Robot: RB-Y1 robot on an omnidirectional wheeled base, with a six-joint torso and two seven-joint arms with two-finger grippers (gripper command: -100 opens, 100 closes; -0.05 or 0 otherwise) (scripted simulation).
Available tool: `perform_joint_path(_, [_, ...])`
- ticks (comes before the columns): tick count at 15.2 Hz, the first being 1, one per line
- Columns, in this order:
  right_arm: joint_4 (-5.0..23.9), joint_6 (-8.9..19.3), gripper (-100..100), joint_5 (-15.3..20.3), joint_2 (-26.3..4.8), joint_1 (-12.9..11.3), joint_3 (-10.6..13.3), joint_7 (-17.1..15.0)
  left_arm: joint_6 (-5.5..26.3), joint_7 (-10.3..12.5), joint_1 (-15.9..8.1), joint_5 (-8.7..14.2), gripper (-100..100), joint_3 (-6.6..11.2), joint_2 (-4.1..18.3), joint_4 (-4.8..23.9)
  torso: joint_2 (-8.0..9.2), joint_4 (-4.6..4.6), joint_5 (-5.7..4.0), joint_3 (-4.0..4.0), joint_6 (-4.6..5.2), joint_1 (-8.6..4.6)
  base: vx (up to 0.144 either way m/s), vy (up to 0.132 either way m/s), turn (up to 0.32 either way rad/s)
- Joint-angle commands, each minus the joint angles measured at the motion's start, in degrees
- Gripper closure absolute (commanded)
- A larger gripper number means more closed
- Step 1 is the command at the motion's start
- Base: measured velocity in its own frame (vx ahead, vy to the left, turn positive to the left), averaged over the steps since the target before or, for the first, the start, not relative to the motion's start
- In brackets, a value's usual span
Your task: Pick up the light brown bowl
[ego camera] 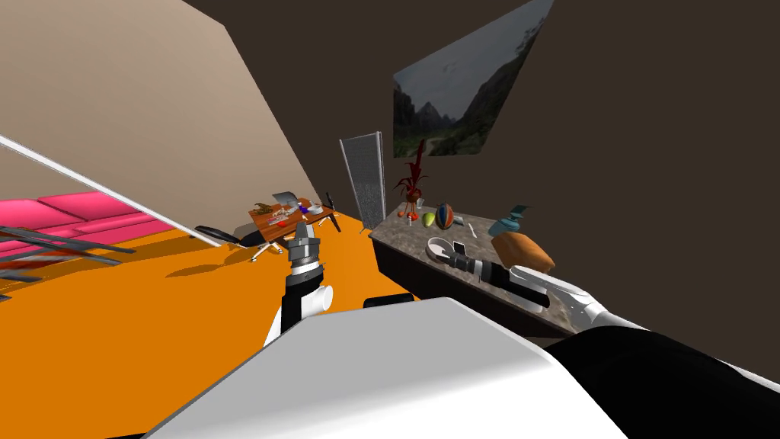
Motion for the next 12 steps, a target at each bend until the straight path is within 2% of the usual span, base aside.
perform_joint_path(1, [1.17, -0.20, -100, 0.65, -2.86, 0.22, 0.08, -0.26, 0.00, 0.00, 0.00, 0.00, 0, 0.00, 0.00, 0.00, 0.00, 0.00, 0.00, 0.00, 0.00, 0.00, 0.024, 0.053, 0.113])
perform_joint_path(2, [1.17, -0.20, -100, 0.65, -3.47, 0.22, 0.08, -0.26, 0.00, 0.00, 0.00, 0.00, 0, 0.00, 0.00, 0.00, 0.01, 0.00, 0.00, 0.01, 0.00, 0.01, 0.017, 0.034, 0.045])
perform_joint_path(5, [4.03, -0.63, -100, 2.52, -7.96, 1.24, 0.51, -0.54, 0.00, 0.00, 0.00, 0.00, 0, 0.00, 0.00, 0.00, 0.03, 0.01, 0.00, 0.02, 0.01, -0.02, 0.023, 0.053, 0.122])
perform_joint_path(7, [4.03, -0.63, -100, 2.52, -9.78, 1.24, 0.51, -0.54, 0.00, 0.00, 0.00, 0.00, 0, 0.00, 0.00, 0.00, 0.02, 0.01, 0.02, 0.01, 0.00, 0.08, 0.022, 0.065, 0.074])
perform_joint_path(8, [5.42, -0.84, -100, 3.44, -11.64, 1.79, 0.78, -0.69, 0.00, 0.00, 0.00, 0.00, 0, 0.00, 0.00, 0.00, 0.05, 0.01, 0.02, 0.03, 0.02, 0.06, 0.008, 0.059, 0.092])
perform_joint_path(10, [5.42, -0.84, -100, 3.44, -12.81, 1.79, 0.78, -0.69, 0.00, 0.00, 0.00, 0.00, 0, 0.00, 0.00, 0.00, 0.09, 0.02, 0.02, 0.05, 0.00, 0.07, 0.008, 0.051, 0.080])
perform_joint_path(11, [6.77, -1.06, -100, 4.35, -14.98, 2.35, 1.08, -0.83, 0.00, 0.00, 0.00, 0.00, 0, 0.00, 0.00, 0.00, 0.10, 0.03, 0.01, 0.06, 0.02, 0.02, 0.016, 0.048, 0.105])
perform_joint_path(12, [6.77, -1.06, -100, 4.35, -15.72, 2.35, 1.08, -0.83, 0.00, 0.00, 0.00, 0.00, 0, 0.00, 0.00, 0.00, 0.09, 0.02, 0.00, 0.05, 0.01, 0.02, 0.013, 0.055, 0.105])
